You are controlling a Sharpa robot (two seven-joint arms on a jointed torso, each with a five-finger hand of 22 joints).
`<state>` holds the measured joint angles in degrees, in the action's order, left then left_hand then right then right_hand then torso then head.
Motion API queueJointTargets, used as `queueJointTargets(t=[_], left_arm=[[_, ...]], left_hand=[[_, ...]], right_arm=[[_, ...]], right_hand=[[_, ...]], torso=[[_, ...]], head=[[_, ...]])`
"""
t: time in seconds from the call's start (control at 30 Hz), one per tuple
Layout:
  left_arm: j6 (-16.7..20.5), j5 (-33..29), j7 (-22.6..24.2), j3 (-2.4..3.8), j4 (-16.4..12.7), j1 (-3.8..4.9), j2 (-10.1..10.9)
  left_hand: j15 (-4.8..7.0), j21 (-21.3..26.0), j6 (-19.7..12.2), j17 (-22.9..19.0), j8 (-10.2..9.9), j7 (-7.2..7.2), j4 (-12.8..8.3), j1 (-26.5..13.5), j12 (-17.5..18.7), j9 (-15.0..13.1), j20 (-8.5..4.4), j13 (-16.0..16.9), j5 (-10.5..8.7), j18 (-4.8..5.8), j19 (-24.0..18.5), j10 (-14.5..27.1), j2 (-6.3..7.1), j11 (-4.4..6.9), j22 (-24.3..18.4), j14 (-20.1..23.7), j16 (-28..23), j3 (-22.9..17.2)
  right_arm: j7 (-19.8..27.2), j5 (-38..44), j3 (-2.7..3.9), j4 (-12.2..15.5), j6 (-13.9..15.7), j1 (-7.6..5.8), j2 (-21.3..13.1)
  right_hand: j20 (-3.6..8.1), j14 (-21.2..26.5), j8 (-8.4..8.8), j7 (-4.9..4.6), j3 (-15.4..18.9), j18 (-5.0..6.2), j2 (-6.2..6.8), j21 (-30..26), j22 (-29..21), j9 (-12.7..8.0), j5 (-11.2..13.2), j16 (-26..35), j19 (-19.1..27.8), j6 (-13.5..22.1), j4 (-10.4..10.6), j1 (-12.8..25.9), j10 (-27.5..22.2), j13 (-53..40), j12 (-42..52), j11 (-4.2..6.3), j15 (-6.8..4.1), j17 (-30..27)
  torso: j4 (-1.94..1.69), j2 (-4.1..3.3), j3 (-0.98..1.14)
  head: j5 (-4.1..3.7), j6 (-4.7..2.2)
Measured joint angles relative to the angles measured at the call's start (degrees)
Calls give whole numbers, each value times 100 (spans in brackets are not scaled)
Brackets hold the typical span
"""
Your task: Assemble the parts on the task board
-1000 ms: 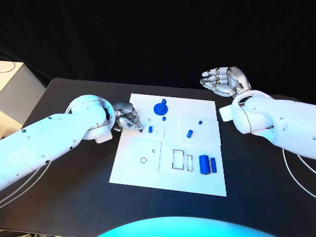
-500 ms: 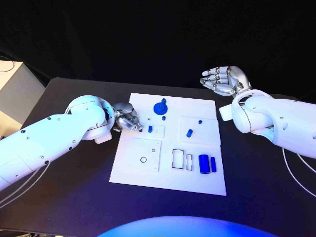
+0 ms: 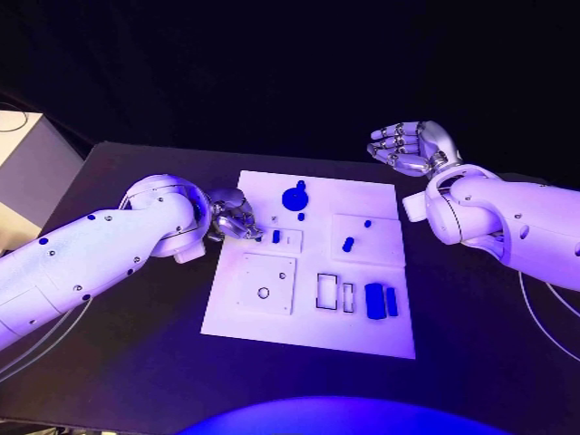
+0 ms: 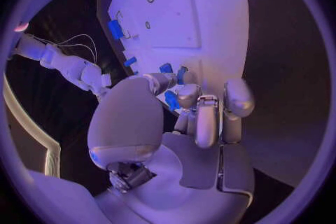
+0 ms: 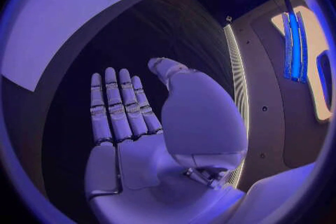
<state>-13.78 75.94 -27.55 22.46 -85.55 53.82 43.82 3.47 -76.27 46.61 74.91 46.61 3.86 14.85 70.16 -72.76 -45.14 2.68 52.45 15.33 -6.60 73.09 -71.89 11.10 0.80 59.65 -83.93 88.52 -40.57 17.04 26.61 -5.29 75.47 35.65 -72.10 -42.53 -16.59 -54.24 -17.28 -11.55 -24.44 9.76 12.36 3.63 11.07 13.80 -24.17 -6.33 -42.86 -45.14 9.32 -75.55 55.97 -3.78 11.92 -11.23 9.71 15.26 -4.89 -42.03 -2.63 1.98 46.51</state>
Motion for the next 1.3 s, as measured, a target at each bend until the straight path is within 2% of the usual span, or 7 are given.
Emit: queueJointTargets(t=[0.6, 1.3], left_arm=[[-12, 86, -1, 8, 32, 4, -57], [-70, 195, -3, 10, 32, 9, -65]], left_hand=[[0, -22, 41, 0, 34, 1, 0, -33, 3, 9, 0, 20, -1, 0, 0, -20, 33, -20, 19, 0, -2, 0], [0, -72, 72, 0, 28, -8, -1, -32, -43, 52, -1, 125, 48, 0, 42, -104, 32, 20, 121, 0, 46, 0]], right_arm=[[1, 0, 0, 0, -5, 0, 1], [1, 0, 0, -3, -15, 1, 3]], right_hand=[[0, 0, 0, 0, 0, 0, 0, 0, 0, 1, 0, 0, 0, 0, 0, 0, 0, 0, 0, 0, 0, 0], [0, 0, 0, 0, 0, 0, 0, 0, -26, -7, 0, 0, 0, 0, 0, 0, 0, -1, 0, 0, 0, -23]], torso=[[3, -1, 4], [2, -1, 4]], head=[[1, 36], [-7, 75]])
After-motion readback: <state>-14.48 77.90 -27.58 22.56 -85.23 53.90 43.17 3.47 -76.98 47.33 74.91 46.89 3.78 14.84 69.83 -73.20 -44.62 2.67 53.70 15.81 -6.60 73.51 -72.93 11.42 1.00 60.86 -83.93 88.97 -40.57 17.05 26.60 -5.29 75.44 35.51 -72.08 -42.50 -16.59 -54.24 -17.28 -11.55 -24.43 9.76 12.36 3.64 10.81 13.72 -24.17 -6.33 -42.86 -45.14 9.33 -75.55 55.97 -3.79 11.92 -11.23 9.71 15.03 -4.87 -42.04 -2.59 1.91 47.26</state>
